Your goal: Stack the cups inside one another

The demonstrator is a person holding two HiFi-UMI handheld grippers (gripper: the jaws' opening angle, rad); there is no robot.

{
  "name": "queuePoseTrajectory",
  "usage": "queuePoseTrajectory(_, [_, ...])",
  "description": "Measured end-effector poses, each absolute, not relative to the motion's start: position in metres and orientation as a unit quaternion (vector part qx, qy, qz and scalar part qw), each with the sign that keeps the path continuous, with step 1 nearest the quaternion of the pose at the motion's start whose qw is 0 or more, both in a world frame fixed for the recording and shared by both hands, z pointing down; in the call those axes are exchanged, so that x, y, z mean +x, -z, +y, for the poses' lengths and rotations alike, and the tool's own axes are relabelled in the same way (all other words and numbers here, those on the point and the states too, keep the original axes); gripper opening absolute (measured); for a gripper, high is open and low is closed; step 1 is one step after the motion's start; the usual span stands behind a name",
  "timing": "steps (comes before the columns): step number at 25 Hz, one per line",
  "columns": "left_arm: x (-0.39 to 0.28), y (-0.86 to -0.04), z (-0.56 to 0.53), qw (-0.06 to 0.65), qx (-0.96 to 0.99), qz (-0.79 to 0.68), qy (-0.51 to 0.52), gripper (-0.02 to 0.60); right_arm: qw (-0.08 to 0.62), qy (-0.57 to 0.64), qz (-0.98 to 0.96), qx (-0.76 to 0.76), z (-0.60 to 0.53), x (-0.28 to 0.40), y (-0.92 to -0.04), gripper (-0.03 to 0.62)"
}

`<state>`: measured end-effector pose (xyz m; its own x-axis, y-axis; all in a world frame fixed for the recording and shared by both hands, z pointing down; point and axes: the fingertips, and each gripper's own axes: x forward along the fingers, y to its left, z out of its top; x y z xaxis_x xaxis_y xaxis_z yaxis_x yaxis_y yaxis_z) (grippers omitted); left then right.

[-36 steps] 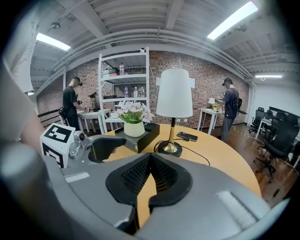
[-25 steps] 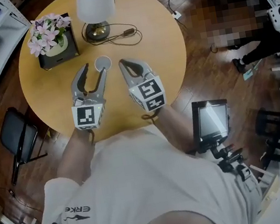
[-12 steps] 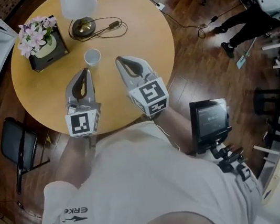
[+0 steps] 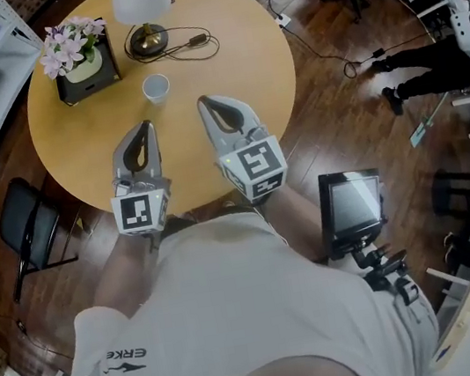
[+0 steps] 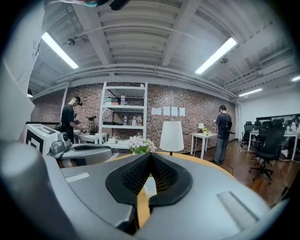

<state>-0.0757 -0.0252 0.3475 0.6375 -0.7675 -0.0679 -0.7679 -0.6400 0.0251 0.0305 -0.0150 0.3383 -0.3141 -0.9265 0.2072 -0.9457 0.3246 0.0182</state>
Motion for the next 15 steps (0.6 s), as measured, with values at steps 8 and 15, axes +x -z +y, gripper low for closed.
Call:
queuePoseTrajectory(8, [-0.045,-0.337,0.038,0.001,-0.886,0.462,-0.035,0.002,0.055,-0.051,-0.827,0.557,0.041,0.070,-0.325,0.014])
queuePoseTrajectory(15, [-0.035,-0.322,0.097,-0.009,-0.864,0.503,-0.027,0.002,0.017,-0.047,-0.852,0.522,0.100,0.088,-0.314,0.014])
